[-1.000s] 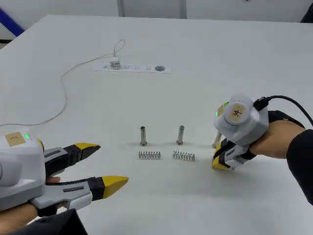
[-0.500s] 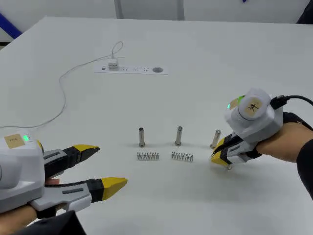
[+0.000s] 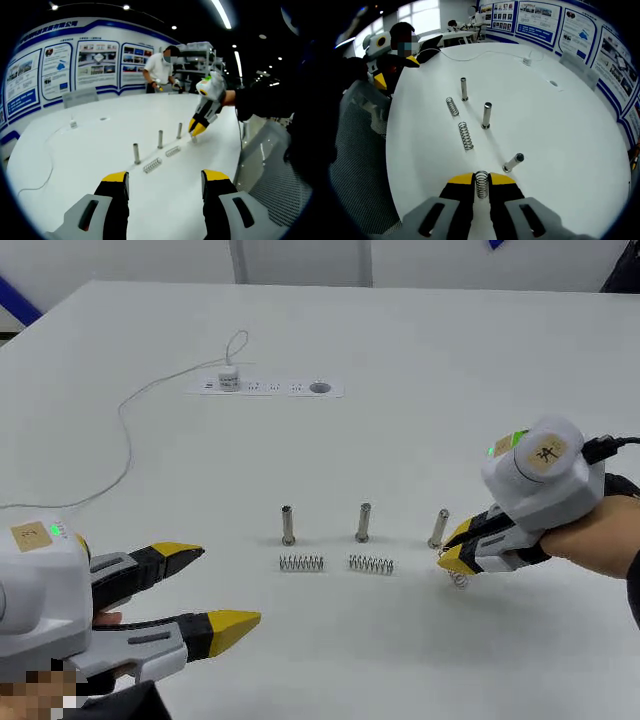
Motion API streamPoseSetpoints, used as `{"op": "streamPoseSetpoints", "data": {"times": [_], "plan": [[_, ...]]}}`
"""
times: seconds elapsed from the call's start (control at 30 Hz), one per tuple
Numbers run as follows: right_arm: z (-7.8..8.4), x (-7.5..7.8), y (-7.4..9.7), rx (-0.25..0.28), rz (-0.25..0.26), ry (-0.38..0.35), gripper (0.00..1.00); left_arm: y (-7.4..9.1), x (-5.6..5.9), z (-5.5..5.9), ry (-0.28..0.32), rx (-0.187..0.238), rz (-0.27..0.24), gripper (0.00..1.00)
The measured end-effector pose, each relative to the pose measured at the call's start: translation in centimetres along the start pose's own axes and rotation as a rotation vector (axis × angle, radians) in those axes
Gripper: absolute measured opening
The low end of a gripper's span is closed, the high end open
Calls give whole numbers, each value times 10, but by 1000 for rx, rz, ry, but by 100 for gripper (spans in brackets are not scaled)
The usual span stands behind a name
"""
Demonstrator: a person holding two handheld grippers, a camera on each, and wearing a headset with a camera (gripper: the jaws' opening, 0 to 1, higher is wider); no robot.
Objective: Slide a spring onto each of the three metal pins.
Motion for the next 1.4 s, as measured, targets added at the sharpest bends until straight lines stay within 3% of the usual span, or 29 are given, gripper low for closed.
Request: {"op": "streamPoseSetpoints", "data": {"times": [0.53,0.73,0.93,1.1,1.4], "plan": [[-7,0,11,48,29,-30,12,0,0,-1,-3,2,-1,59],[-23,0,23,74,44,-36,12,0,0,-1,-4,4,-2,59],[-44,8,38,112,73,-19,12,0,0,-1,-6,4,-1,59],[-52,20,44,116,100,-9,12,0,-1,-2,-5,10,-6,59],[-60,34,40,112,124,-4,12,1,-1,-2,-5,11,-9,59]]}}
Point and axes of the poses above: the centre of the closed fingertips' face, and the gripper's own axes: y roughly backward along the fingers, x roughly to its right, z roughly out of its underside, the point moved 4 cm from there along y, roughly backward along the fingers, and after that the axes turned 11 degrees about x, right-handed, at the moved point
